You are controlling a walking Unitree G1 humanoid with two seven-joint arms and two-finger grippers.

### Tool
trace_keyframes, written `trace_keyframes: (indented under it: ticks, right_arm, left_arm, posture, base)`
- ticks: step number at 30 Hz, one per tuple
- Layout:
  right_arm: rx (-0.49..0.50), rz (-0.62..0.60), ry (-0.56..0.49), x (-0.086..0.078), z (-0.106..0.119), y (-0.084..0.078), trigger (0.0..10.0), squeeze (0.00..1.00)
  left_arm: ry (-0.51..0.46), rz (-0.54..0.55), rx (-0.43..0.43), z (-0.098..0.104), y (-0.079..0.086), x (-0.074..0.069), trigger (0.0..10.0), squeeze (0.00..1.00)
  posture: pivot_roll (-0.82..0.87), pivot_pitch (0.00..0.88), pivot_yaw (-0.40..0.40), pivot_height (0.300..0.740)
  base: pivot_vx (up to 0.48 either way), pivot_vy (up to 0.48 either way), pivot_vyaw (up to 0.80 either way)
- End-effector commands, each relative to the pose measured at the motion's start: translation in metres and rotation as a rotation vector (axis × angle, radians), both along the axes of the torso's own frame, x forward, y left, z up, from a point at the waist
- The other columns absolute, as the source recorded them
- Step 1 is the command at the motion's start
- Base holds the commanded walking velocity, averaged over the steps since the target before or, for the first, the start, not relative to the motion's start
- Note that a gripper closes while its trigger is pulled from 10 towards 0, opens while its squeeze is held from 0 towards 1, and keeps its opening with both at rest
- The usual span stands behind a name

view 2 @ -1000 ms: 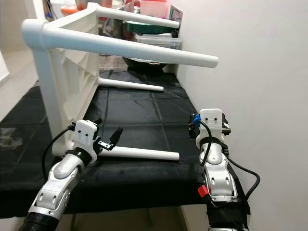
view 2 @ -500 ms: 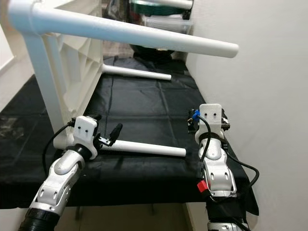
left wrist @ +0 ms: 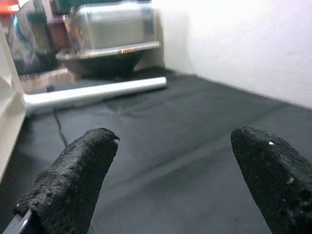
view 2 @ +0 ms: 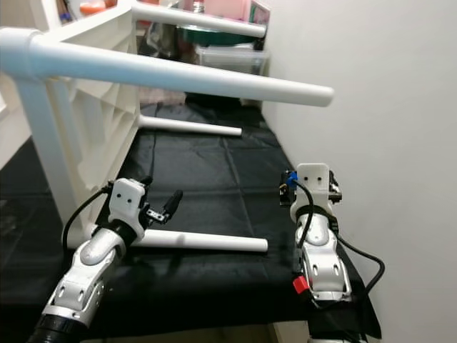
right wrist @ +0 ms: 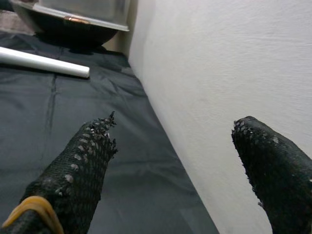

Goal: Building children table

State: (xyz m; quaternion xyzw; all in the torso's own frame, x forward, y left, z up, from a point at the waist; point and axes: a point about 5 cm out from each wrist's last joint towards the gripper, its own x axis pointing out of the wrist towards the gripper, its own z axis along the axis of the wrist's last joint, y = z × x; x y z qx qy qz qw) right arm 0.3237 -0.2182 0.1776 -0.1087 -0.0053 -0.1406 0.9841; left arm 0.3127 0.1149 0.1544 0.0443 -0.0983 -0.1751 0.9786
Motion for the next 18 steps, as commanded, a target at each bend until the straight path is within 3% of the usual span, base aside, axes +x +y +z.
trace_keyframes:
  ticks: [1,18]
  right_arm:
    - [-0.004,-0.025,0.012,-0.0022,-0.0022,-0.006,10.0,0.0]
    - [0.001,-0.028,0.018,-0.0026,-0.0037,-0.0075,10.0,0.0]
  left_arm:
    - [0.009,-0.014,0.002,-0.0036,-0.004,-0.0019,10.0,0.0]
    - [0.008,-0.017,0.013,-0.0046,-0.0049,-0.0018,10.0,0.0]
  posture:
    - [0.1,0.0,-0.099,0.74]
    - [0.09,0.0,-0.097,0.74]
  base:
    - [0.0,0.0,0.0]
    - [0.0,0.0,0.0]
